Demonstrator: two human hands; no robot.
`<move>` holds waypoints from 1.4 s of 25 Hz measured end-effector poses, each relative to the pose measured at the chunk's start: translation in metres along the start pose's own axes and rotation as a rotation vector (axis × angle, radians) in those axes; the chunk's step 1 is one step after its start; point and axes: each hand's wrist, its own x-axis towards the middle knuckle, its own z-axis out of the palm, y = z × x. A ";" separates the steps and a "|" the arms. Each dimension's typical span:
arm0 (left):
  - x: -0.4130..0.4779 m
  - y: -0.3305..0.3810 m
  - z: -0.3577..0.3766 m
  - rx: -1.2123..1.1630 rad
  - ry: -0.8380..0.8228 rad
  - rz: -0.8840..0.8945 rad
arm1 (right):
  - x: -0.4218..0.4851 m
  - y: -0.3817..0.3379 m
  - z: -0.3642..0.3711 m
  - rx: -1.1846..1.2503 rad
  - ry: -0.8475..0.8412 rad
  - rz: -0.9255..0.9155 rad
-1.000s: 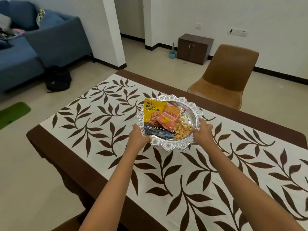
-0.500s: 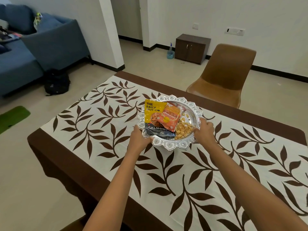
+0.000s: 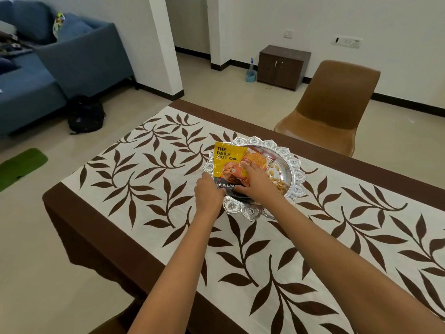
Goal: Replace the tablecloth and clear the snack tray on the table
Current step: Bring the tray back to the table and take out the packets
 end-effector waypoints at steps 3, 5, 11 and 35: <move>0.004 0.003 0.003 0.008 0.016 -0.045 | 0.003 -0.003 0.006 -0.041 0.065 0.014; 0.005 0.000 0.004 -0.021 0.003 -0.037 | 0.001 -0.004 0.009 -0.094 0.122 -0.031; 0.014 0.001 -0.006 -0.448 -0.142 -0.224 | -0.007 -0.011 -0.001 0.273 0.317 -0.159; 0.017 0.047 -0.019 -0.858 -0.294 0.175 | -0.011 0.037 -0.058 1.410 -0.203 0.329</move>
